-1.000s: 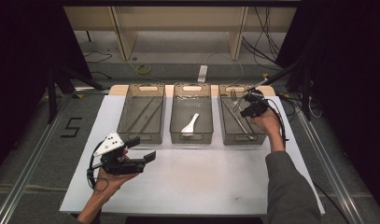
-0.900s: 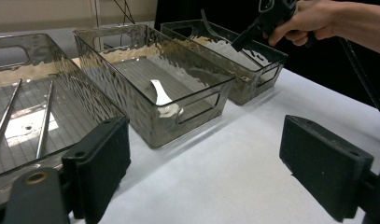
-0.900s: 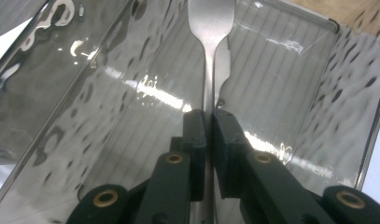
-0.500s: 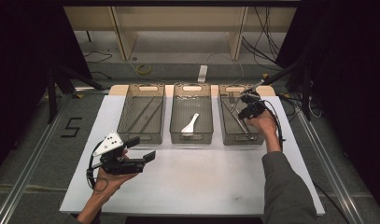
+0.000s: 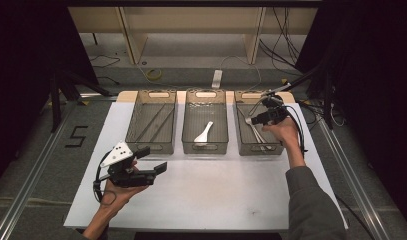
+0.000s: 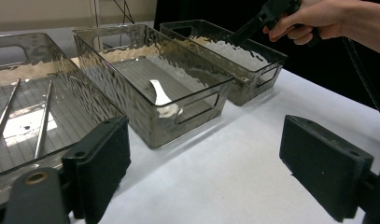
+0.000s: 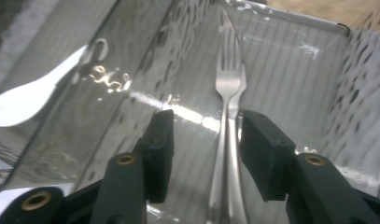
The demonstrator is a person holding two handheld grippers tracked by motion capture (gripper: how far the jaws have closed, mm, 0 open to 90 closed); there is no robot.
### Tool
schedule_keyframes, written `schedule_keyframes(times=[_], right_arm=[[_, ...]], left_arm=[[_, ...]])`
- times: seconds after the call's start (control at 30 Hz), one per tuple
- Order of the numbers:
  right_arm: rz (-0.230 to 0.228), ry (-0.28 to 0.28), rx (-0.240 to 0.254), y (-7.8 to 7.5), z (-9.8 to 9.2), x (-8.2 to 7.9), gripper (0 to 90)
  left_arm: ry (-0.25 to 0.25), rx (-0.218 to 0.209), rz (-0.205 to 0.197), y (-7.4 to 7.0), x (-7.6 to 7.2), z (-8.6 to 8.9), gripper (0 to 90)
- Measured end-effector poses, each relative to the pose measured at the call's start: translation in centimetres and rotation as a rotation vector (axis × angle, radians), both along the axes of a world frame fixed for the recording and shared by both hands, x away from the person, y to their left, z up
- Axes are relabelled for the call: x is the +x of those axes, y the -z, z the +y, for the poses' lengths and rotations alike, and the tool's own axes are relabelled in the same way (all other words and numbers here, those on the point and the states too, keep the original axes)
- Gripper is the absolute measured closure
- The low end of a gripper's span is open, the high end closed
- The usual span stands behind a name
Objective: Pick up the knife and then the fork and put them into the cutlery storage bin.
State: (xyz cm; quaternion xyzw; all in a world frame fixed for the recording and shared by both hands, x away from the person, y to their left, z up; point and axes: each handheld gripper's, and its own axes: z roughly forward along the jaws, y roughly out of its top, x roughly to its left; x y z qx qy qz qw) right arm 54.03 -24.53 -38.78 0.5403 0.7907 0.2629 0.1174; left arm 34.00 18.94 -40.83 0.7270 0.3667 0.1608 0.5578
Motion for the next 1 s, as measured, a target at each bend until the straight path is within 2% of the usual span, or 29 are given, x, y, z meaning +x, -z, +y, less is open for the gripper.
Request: schedule_keyframes(times=[0.13, 0.2, 0.3, 0.43, 0.47, 0.73, 0.87, 1.0], right_arm=[[-0.017, -0.011, 0.032, 0.0, 0.4, -0.6, 48.8], [-0.023, -0.022, 0.063, 0.0, 0.5, -0.9, 46.7], [-0.044, -0.035, 0.062, -0.2, 1.0, -1.7, 42.5], [-0.081, -0.067, 0.101, -0.6, 1.6, -3.1, 38.2], [-0.092, -0.074, 0.097, -0.7, 1.8, -3.4, 36.9], [-0.165, -0.143, 0.132, -1.1, 2.8, -6.3, 33.3], [-0.18, -0.149, 0.148, -0.9, 2.7, -7.2, 32.3], [-0.197, -0.16, 0.185, -0.9, 2.8, -8.2, 31.7]], left_arm=[[0.002, -0.003, 0.003, 0.0, 0.0, 0.0, 15.6], [0.004, -0.007, 0.003, 0.0, 0.0, 0.0, 15.6], [0.008, -0.019, 0.015, 0.1, 0.1, 0.1, 15.6], [0.017, -0.037, 0.027, 0.1, 0.1, 0.1, 15.6], [0.018, -0.047, 0.031, 0.1, 0.2, 0.1, 15.6], [0.027, -0.04, 0.038, 0.2, 0.1, 0.0, 15.6], [0.032, -0.041, 0.042, 0.2, 0.2, -0.1, 15.6], [0.033, -0.041, 0.045, 0.3, 0.2, -0.1, 15.6]])
